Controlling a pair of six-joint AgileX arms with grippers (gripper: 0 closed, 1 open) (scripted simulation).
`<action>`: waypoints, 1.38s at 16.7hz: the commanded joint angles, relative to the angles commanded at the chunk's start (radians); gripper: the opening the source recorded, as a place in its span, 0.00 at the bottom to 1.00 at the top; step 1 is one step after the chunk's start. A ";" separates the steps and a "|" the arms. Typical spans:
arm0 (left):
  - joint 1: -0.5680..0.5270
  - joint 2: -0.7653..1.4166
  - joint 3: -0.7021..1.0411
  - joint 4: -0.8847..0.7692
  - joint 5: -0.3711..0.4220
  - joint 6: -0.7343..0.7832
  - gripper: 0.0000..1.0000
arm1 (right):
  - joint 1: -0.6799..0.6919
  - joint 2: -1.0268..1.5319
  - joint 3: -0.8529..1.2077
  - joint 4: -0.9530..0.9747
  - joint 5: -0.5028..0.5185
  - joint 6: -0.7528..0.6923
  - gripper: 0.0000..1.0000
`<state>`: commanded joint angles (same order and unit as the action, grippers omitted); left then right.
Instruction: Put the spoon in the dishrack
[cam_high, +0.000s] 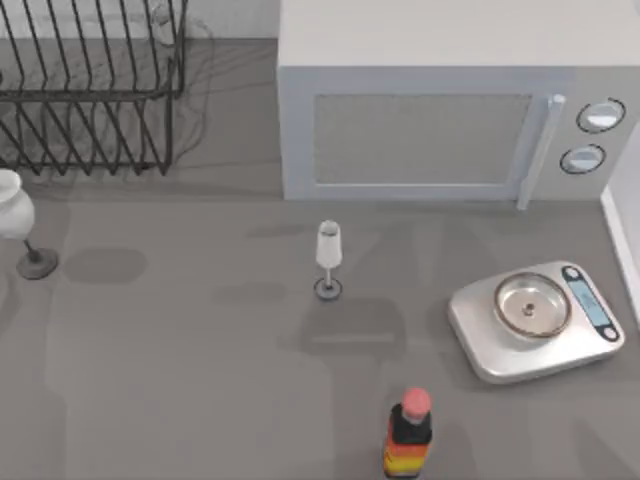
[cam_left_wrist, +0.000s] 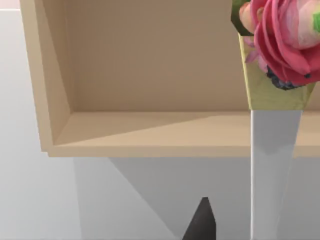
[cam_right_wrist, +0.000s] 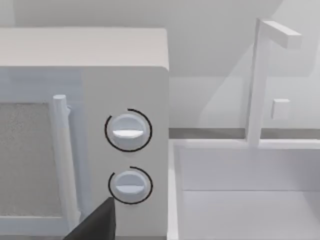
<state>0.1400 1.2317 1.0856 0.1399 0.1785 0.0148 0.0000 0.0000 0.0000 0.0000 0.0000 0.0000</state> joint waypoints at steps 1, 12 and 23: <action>-0.007 0.065 -0.014 0.080 -0.007 0.001 0.00 | 0.000 0.000 0.000 0.000 0.000 0.000 1.00; -0.073 0.524 -0.162 0.690 -0.073 0.001 0.00 | 0.000 0.000 0.000 0.000 0.000 0.000 1.00; -0.073 0.524 -0.162 0.690 -0.073 0.001 0.53 | 0.000 0.000 0.000 0.000 0.000 0.000 1.00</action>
<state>0.0667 1.7555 0.9237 0.8304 0.1056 0.0157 0.0000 0.0000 0.0000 0.0000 0.0000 0.0000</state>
